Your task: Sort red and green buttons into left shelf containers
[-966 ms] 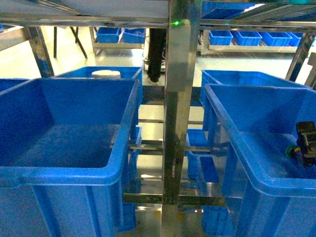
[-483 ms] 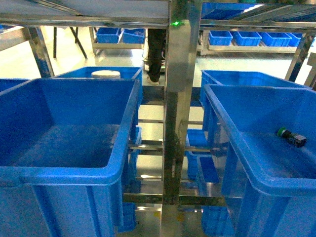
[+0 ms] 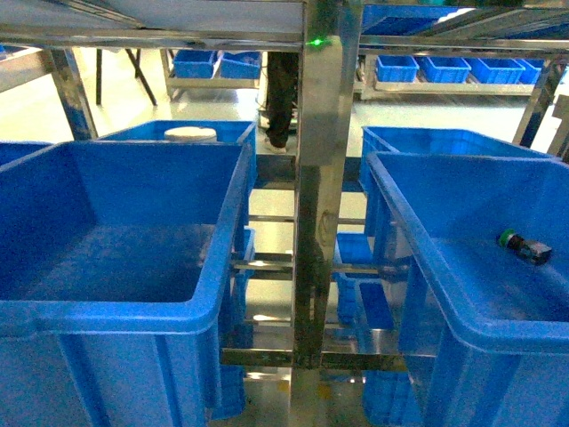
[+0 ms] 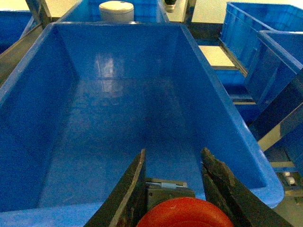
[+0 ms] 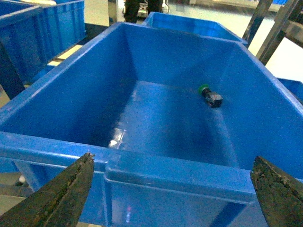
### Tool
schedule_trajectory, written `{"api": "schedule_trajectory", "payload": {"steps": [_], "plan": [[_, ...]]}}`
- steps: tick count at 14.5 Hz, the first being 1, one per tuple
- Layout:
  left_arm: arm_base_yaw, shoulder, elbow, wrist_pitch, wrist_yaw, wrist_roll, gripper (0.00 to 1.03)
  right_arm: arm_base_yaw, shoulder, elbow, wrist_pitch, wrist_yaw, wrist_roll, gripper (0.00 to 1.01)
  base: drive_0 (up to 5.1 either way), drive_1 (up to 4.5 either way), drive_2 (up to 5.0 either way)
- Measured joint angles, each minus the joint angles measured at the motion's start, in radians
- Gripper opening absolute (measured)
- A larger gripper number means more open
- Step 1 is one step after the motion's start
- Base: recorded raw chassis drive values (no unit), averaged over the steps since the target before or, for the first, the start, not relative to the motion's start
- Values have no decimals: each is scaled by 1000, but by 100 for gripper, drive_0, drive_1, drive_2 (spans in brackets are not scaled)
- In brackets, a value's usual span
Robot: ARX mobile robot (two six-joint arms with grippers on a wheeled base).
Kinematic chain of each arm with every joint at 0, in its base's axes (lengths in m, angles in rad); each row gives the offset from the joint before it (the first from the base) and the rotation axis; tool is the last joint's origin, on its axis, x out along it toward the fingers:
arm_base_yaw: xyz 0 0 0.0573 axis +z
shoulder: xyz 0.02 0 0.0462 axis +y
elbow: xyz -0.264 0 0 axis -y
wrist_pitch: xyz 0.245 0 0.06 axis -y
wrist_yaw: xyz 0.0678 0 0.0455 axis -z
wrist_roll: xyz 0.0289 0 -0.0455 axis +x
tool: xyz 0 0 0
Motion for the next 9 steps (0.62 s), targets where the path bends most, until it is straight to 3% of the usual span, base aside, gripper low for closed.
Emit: {"api": "schedule_trajectory", "payload": {"steps": [2, 5, 7, 9], "plan": [[0, 0, 0, 1, 0, 0, 32, 2, -61, -16, -42, -3, -1, 98, 0, 0, 0], [0, 0, 0, 0, 0, 0, 32, -16, -333, -70, -280, -51, -2, 98, 0, 0, 0], [0, 0, 0, 0, 0, 0, 31, -33, -340, -71, -265, -51, -21, 98, 0, 0, 0], [26, 37, 10, -63, 39, -7, 31, -33, -341, -71, -265, -51, -21, 98, 0, 0, 0]]}}
